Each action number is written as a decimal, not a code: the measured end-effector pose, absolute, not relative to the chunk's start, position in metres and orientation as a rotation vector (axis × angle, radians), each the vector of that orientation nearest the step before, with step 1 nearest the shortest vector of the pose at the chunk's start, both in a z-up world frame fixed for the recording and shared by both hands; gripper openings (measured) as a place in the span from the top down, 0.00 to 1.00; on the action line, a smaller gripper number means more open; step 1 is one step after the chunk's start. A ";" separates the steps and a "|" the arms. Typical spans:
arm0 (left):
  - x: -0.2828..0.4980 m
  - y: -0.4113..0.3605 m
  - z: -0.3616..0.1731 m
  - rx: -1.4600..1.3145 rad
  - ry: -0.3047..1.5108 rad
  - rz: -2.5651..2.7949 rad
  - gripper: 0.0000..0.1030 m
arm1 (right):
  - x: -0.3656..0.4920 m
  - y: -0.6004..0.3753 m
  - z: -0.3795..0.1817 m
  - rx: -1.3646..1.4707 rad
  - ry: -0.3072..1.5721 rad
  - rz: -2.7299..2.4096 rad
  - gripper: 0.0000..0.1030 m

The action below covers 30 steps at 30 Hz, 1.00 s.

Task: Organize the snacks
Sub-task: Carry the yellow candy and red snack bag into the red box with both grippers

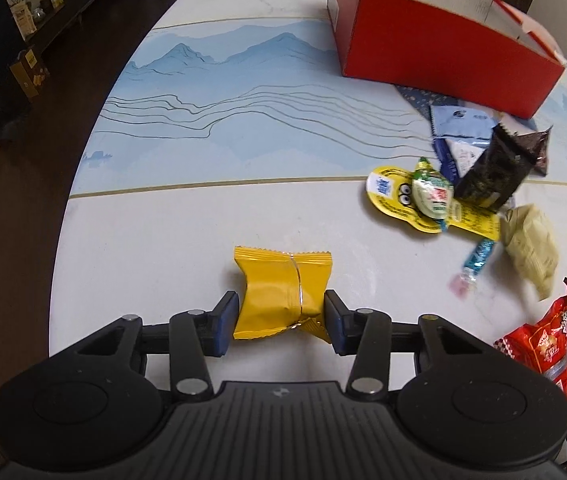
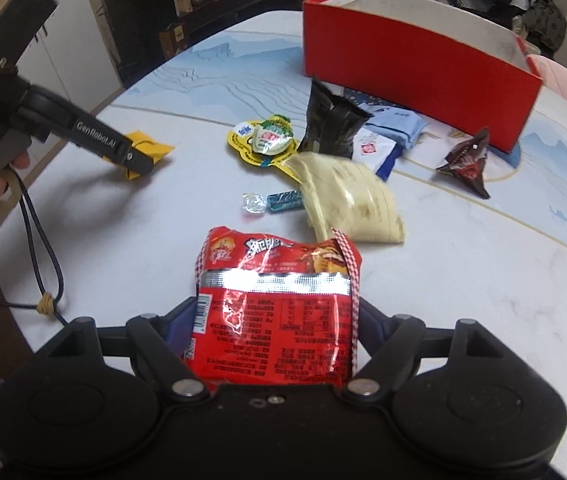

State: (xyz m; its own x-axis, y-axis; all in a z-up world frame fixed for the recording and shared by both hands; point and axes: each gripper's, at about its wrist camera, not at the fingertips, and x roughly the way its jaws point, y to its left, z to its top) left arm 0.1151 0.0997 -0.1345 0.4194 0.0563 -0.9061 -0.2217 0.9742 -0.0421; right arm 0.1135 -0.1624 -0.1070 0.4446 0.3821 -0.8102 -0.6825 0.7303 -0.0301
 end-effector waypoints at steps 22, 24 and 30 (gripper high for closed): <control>0.108 0.069 -0.015 -0.172 0.900 0.057 0.57 | 0.127 -0.179 0.007 -0.221 0.678 0.595 0.23; 0.116 0.065 -0.004 -0.154 0.880 0.046 0.57 | 0.136 -0.179 0.017 -0.217 0.665 0.584 0.23; 0.153 0.057 0.019 -0.117 0.844 0.046 0.57 | 0.177 -0.177 0.043 -0.238 0.622 0.556 0.23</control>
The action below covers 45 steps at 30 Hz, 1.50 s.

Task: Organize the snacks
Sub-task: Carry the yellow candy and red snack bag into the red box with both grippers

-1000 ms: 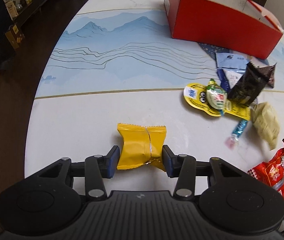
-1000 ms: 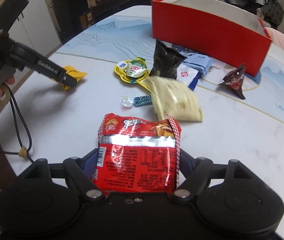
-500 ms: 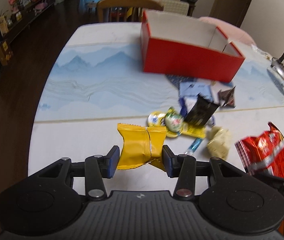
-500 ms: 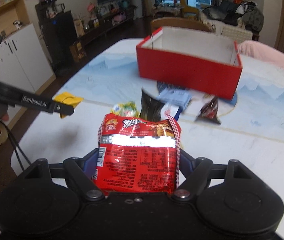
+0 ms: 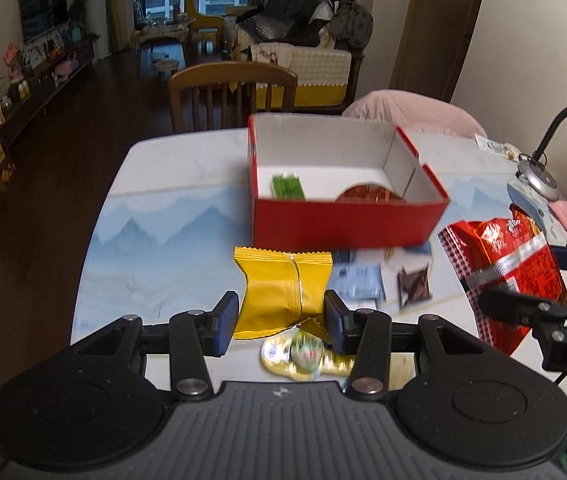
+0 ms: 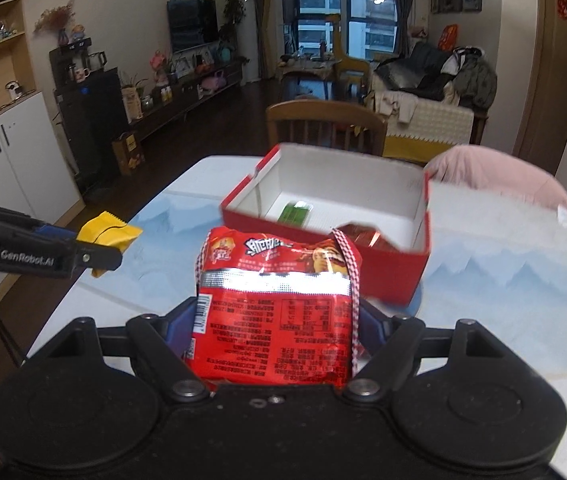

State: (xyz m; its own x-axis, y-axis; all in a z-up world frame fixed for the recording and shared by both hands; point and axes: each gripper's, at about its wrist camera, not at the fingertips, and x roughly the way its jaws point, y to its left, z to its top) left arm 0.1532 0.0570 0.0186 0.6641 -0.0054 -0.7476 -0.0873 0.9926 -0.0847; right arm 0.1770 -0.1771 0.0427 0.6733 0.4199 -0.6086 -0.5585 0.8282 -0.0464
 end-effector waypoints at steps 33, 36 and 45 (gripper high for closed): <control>0.415 0.030 -0.028 -0.051 1.040 0.148 0.56 | 0.442 -0.143 0.014 -0.352 0.780 0.528 0.23; 0.426 0.028 -0.040 -0.045 1.068 0.147 0.56 | 0.459 -0.140 -0.001 -0.359 0.818 0.515 0.23; 0.452 0.017 -0.073 0.030 1.155 0.121 0.56 | 0.488 -0.123 -0.027 -0.417 0.869 0.546 0.23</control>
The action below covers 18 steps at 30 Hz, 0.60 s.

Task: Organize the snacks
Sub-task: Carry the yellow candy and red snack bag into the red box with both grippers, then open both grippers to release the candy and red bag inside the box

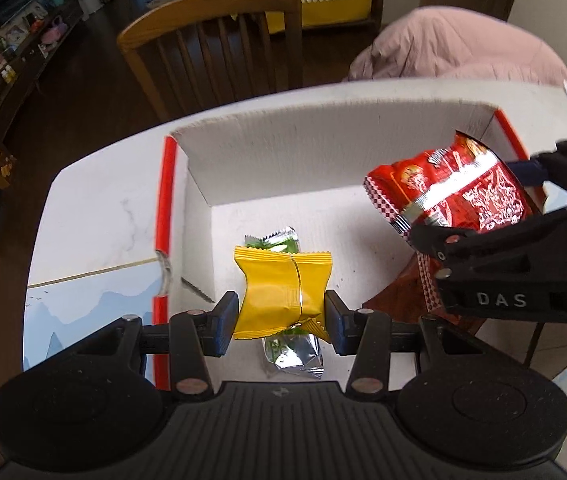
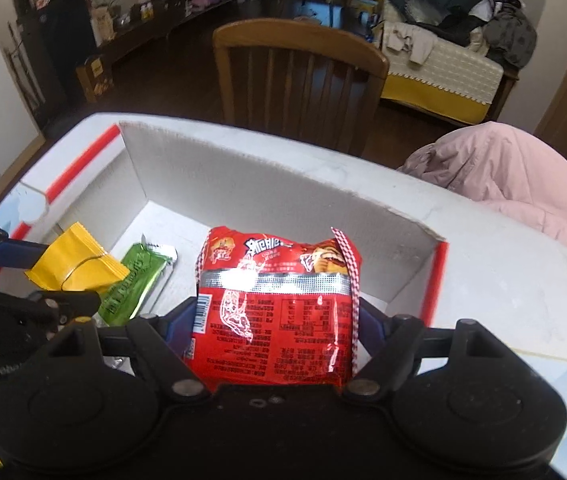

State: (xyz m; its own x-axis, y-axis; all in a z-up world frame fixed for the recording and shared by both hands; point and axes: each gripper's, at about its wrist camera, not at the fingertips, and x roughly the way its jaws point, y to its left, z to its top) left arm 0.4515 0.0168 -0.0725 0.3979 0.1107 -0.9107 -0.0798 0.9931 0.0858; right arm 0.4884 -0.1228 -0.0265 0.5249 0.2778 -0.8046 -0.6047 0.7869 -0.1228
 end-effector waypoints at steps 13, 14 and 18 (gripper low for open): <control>0.465 0.017 -0.110 0.037 1.261 0.134 0.56 | 0.500 -0.117 -0.041 -0.481 0.915 0.604 0.22; 0.465 0.017 -0.112 0.036 1.263 0.136 0.56 | 0.500 -0.116 -0.042 -0.483 0.918 0.609 0.21; 0.466 0.017 -0.117 0.035 1.272 0.144 0.56 | 0.499 -0.115 -0.043 -0.511 0.918 0.614 0.20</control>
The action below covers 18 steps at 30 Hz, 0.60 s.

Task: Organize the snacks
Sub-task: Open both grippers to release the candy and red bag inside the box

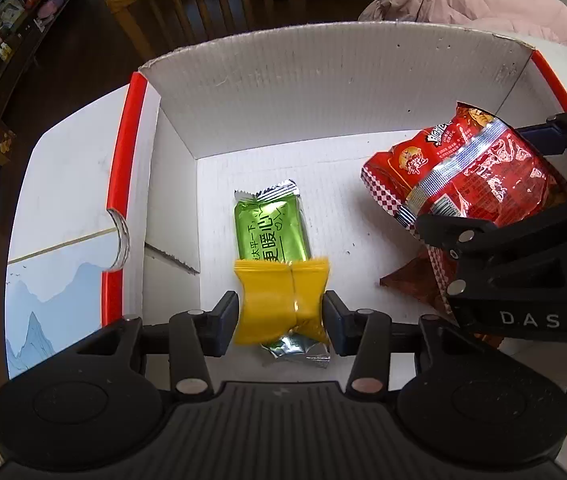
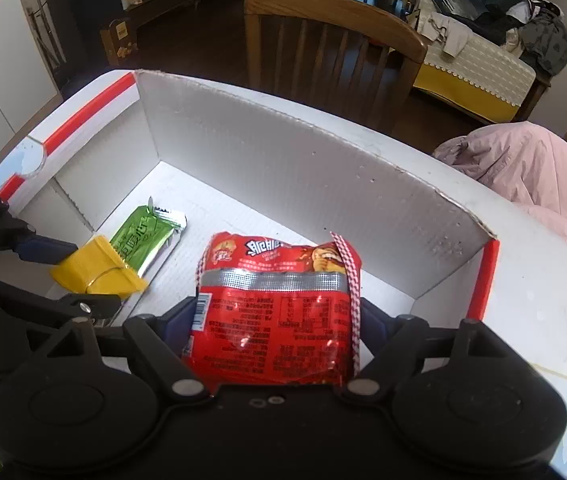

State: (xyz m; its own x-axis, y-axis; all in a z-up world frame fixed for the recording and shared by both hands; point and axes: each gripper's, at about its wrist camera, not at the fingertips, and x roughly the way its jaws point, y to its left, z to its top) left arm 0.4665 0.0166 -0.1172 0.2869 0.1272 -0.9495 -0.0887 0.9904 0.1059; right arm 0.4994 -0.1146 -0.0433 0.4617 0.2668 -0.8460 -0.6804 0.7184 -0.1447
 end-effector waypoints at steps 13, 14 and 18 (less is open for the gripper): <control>0.443 0.022 -0.092 -0.016 1.214 0.139 0.56 | 0.490 -0.127 -0.023 -0.445 0.883 0.588 0.15; 0.440 0.022 -0.087 -0.019 1.204 0.135 0.56 | 0.486 -0.128 -0.020 -0.441 0.878 0.586 0.15; 0.426 0.024 -0.067 -0.040 1.159 0.123 0.56 | 0.471 -0.135 -0.003 -0.416 0.854 0.573 0.15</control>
State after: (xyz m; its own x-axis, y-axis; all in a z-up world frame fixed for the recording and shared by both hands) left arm 0.4258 0.0238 -0.0672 0.3942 0.0763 -0.9159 -0.1172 0.9926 0.0323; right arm 0.4712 -0.1351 -0.0025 0.5232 0.3025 -0.7968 -0.6227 0.7739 -0.1151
